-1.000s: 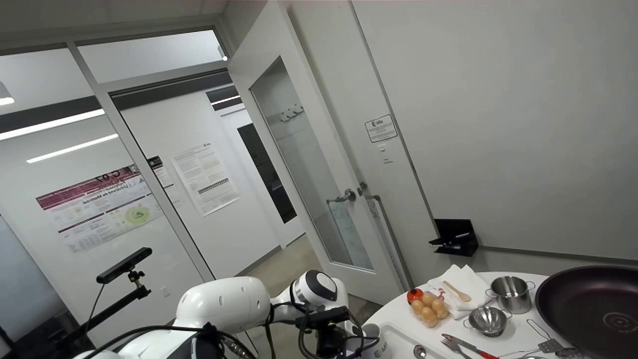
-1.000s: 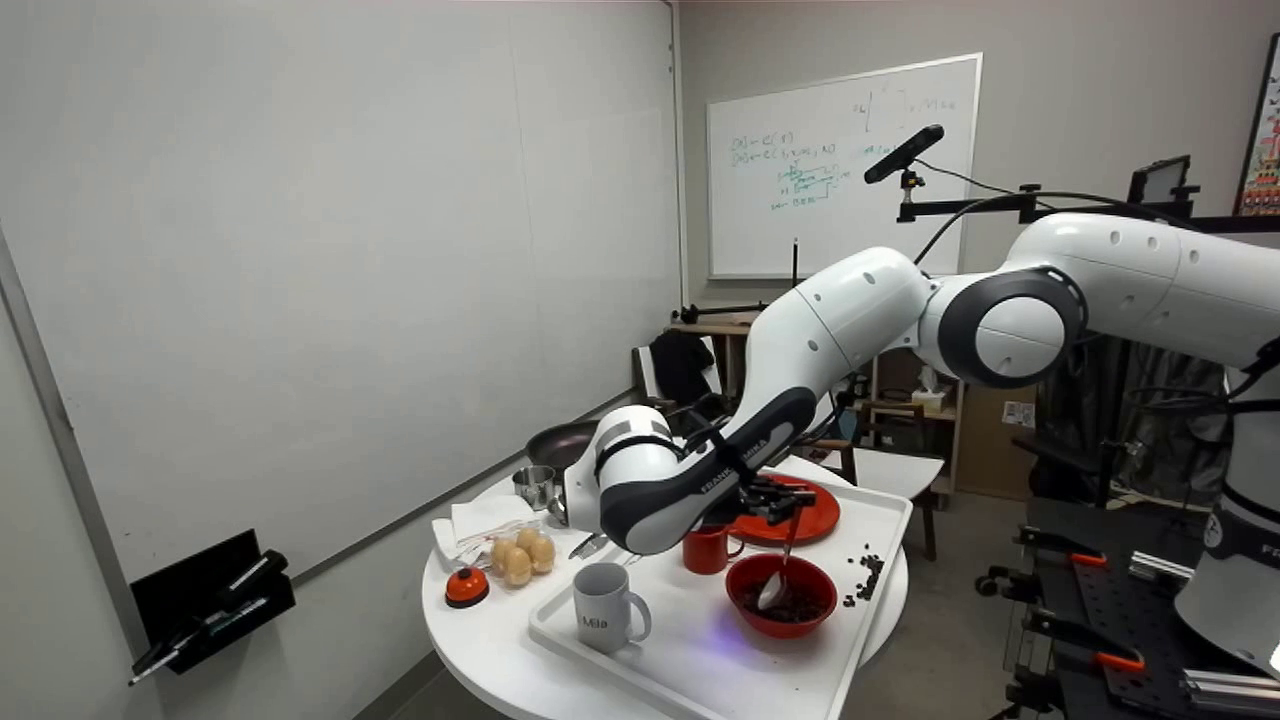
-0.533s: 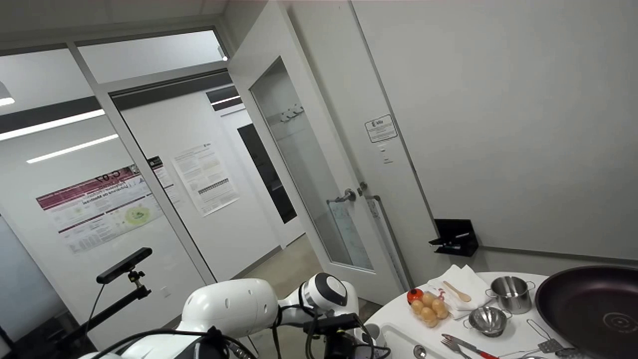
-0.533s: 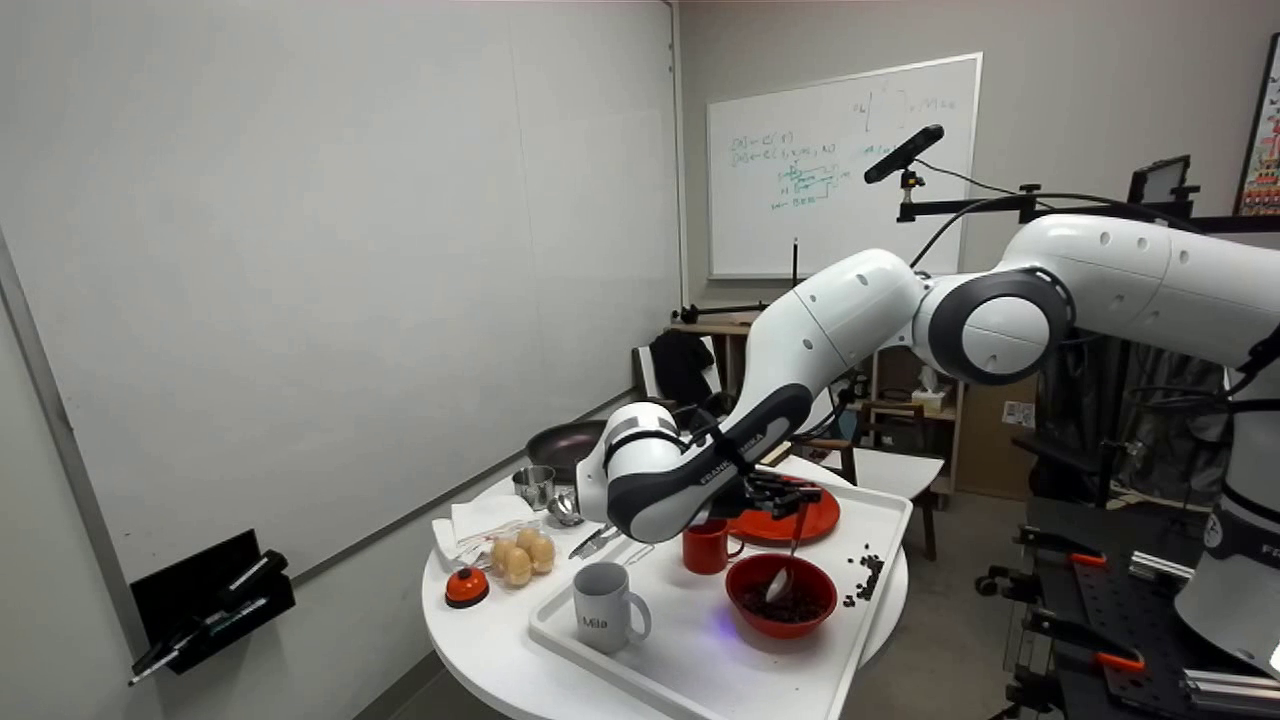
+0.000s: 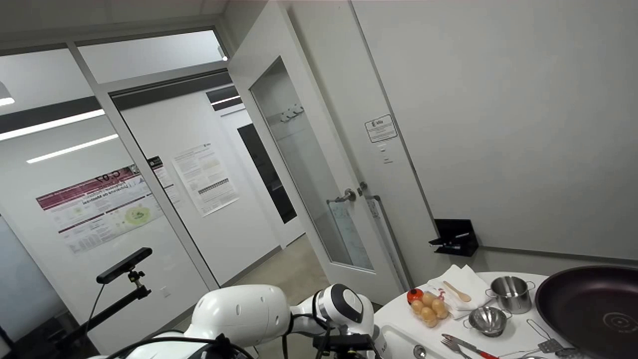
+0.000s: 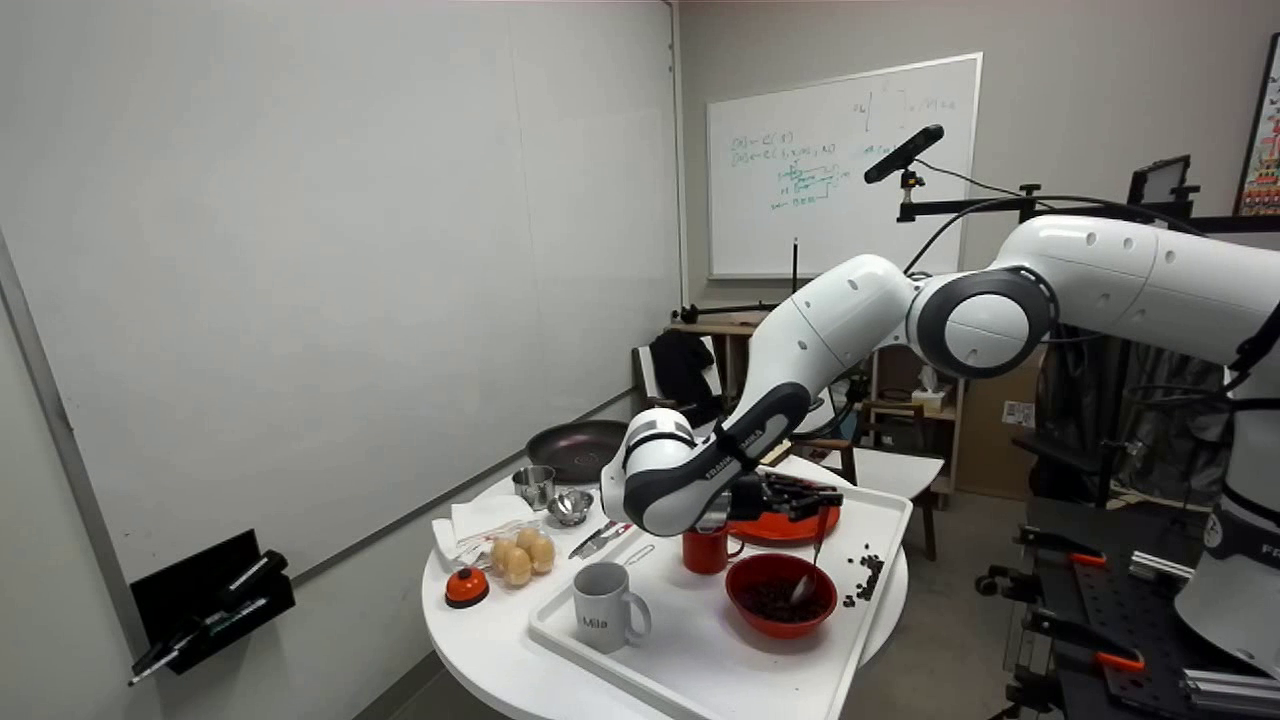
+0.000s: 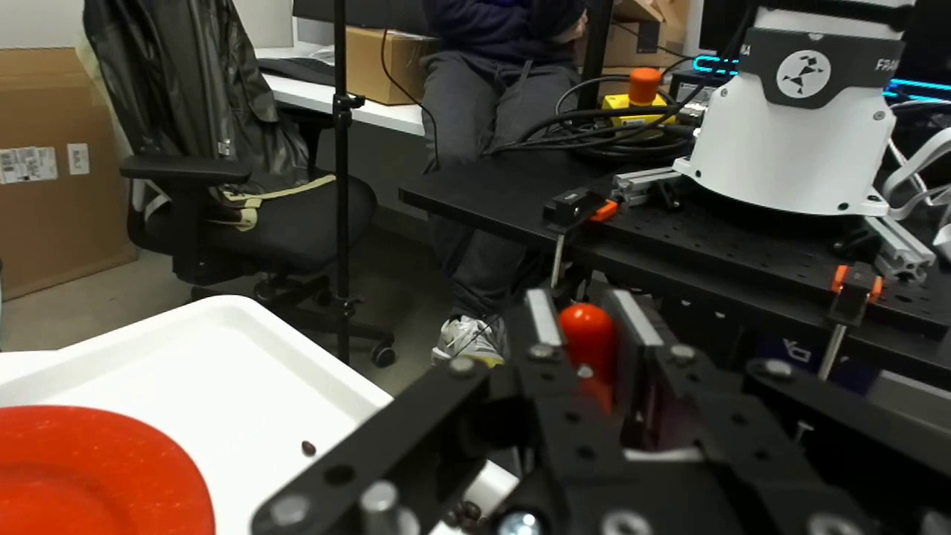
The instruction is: Use the spoon to stir the contents in the red bowl
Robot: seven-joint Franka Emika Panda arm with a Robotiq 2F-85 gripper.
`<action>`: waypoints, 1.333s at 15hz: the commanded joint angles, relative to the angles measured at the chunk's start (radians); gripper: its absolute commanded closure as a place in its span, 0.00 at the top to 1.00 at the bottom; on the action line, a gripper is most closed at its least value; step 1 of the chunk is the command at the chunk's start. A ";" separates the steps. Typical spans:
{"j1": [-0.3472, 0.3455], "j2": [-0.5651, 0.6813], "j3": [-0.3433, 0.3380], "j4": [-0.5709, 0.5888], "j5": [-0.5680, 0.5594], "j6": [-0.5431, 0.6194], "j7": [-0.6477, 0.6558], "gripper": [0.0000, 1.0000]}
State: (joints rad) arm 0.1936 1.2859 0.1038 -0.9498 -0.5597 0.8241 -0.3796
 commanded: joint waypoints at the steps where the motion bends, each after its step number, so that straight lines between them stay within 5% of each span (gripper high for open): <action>1: -0.031 -0.029 0.007 -0.064 0.052 0.011 0.050 0.09; 20: 0.128 0.042 -0.026 0.160 -0.015 0.008 -0.057 0.09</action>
State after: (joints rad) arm 0.2990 1.2903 0.0988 -0.8616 -0.5527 0.8438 -0.3914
